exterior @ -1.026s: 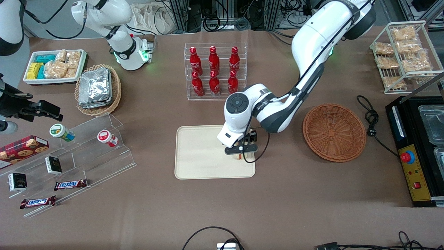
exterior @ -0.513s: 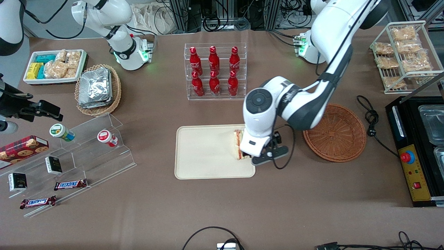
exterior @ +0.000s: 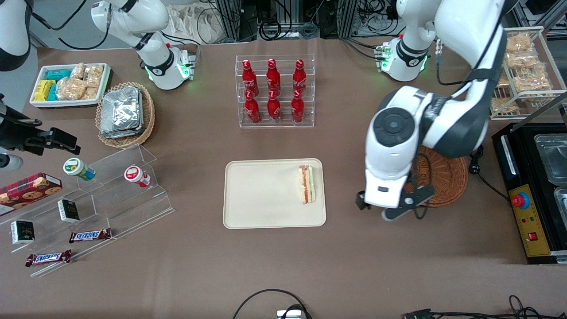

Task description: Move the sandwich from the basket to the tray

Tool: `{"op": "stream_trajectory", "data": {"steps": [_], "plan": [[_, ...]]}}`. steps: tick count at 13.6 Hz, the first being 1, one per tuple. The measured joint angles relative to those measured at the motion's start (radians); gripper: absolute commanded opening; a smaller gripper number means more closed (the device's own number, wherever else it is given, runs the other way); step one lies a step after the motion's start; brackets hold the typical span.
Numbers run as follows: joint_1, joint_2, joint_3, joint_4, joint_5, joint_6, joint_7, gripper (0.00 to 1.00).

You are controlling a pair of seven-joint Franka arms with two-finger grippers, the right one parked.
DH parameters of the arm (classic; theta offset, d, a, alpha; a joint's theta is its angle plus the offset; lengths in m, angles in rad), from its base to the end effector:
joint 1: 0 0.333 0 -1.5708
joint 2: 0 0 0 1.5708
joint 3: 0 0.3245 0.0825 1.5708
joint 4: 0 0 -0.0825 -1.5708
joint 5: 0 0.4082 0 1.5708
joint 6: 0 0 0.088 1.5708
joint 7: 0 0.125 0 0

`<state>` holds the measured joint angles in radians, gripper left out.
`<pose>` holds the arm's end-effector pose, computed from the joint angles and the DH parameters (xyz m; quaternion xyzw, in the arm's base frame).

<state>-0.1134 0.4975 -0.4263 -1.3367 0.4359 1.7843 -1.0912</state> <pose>0.6688 -0.2823 0.4489 -0.9624 -0.2471 -0.0799 0.0802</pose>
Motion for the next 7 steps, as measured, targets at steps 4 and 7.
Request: {"op": "stream_trajectory", "data": {"steps": [4,7], "plan": [[0.069,-0.051,0.0,0.0,-0.045,-0.063,0.138,1.0],[0.093,-0.091,0.019,-0.008,-0.093,-0.08,0.248,1.0]]}}
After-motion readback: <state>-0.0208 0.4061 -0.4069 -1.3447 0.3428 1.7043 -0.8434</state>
